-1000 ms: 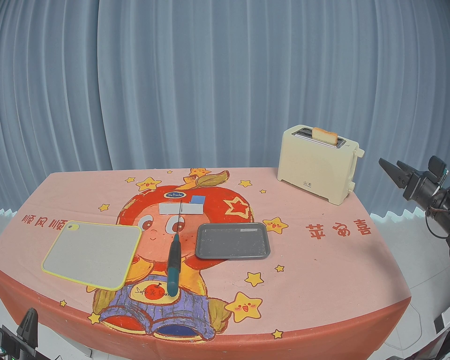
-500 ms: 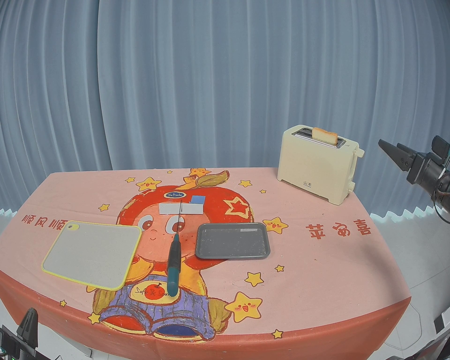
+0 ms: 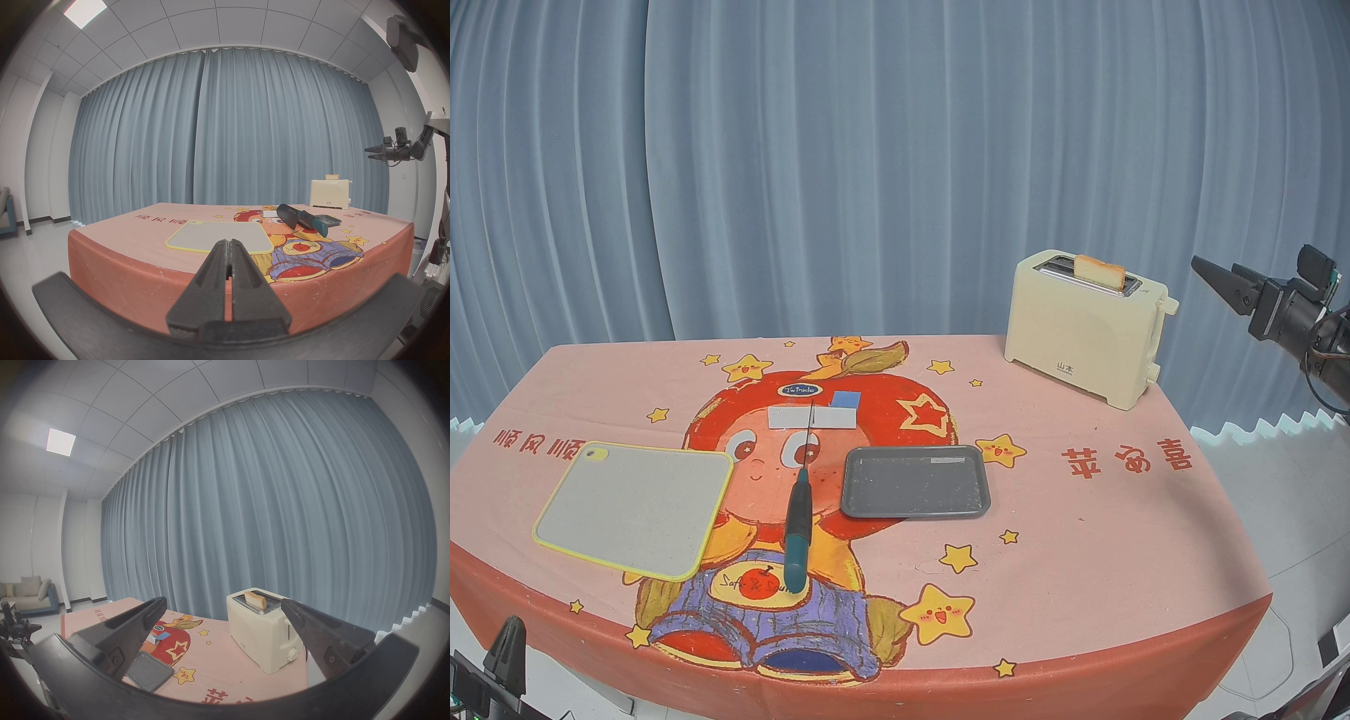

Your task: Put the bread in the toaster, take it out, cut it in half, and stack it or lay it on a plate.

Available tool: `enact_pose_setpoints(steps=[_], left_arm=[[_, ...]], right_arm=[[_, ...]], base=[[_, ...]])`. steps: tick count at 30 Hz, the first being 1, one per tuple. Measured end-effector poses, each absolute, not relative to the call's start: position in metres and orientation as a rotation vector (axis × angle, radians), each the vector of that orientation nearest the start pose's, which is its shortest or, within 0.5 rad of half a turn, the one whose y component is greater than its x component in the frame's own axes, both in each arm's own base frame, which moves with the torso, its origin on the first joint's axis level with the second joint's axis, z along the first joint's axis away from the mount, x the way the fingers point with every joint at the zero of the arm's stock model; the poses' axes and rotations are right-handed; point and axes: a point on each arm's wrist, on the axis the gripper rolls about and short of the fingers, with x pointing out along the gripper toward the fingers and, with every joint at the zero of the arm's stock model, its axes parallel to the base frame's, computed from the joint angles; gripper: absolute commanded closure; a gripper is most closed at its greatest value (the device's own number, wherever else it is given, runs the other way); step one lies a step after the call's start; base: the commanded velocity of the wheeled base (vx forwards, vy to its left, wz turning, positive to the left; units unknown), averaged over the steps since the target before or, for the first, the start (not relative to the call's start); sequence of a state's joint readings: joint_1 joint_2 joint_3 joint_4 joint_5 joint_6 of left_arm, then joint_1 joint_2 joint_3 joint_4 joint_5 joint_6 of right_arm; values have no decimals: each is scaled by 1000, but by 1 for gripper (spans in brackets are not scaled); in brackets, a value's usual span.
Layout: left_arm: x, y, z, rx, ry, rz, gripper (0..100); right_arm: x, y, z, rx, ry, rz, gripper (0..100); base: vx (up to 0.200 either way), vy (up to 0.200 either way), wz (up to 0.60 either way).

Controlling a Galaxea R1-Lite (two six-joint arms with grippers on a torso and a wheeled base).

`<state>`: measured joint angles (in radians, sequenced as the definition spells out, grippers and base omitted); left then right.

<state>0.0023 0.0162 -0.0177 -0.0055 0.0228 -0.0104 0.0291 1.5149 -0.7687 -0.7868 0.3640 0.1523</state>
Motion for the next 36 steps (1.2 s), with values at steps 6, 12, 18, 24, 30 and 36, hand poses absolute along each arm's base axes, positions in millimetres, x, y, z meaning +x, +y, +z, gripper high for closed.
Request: enact_pose_setpoints(steps=[6,12,18,24,30,36], left_arm=[[-23,0,81,-10,-7,25,100],[-23,0,81,-10,-7,26,100],[-23,0,81,-10,-7,25,100],[-23,0,81,-10,-7,25,100],[-23,0,81,-10,-7,26,100],[-23,0,81,-10,-7,25,100]], right_arm=[[273,20,238,141,0,409,0],[282,22,236,121,4,409,0],[294,26,243,82,-33,383,0],[307,28,245,70,-45,380,0],[316,28,247,69,-53,376,0],[328,23,248,67,-64,359,0]], base=[[0,0,0],[0,0,0],[0,0,0],[0,0,0],[0,0,0],[0,0,0]])
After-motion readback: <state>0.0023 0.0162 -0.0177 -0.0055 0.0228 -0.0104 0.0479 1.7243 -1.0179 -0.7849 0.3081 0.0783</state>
